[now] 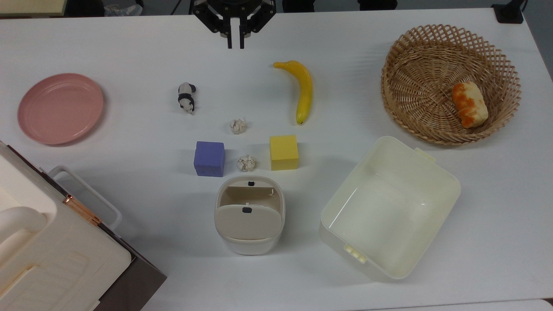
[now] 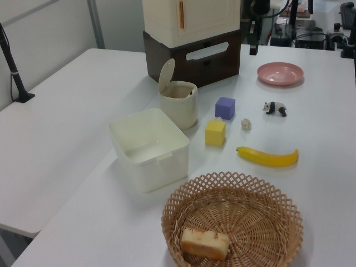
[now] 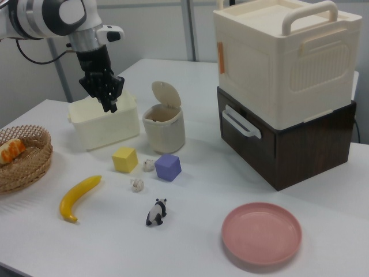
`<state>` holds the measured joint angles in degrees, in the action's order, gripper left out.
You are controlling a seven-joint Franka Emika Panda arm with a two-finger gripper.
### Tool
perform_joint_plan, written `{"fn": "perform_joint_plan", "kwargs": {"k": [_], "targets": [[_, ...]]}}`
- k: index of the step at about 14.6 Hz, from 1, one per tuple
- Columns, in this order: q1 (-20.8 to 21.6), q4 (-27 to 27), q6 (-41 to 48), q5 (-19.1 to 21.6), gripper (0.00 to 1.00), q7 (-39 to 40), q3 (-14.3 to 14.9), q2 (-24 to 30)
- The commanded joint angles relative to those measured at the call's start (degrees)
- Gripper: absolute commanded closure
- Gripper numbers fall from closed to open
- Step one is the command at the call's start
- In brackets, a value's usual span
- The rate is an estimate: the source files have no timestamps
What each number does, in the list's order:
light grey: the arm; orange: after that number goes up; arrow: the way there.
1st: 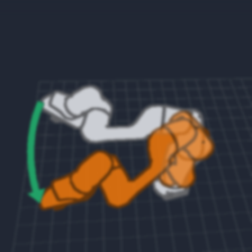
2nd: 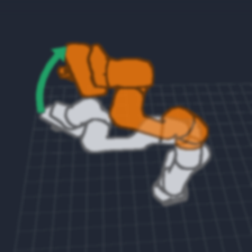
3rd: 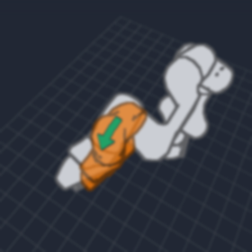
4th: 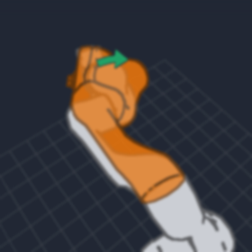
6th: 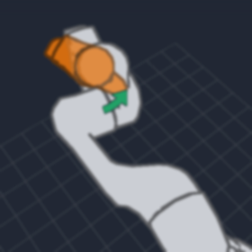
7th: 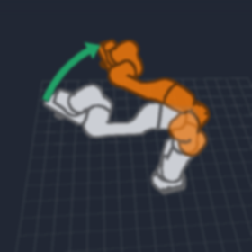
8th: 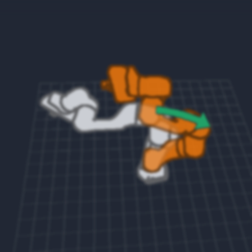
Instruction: Open the trash can
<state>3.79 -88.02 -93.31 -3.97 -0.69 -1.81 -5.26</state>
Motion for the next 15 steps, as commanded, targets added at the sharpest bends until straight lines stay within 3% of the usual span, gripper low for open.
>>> {"fn": "perform_joint_plan", "kwargs": {"k": [1, 3, 15], "targets": [[0.3, -1.9, 0.2, -0.7, 0.17, -0.5, 0.4, 1.1], [0.4, -2.0, 0.3, -0.7, 0.0, -0.5, 0.4, 1.0], [-0.7, -1.8, 0.4, -0.8, 0.0, -0.5, 0.8, 1.8]]}}
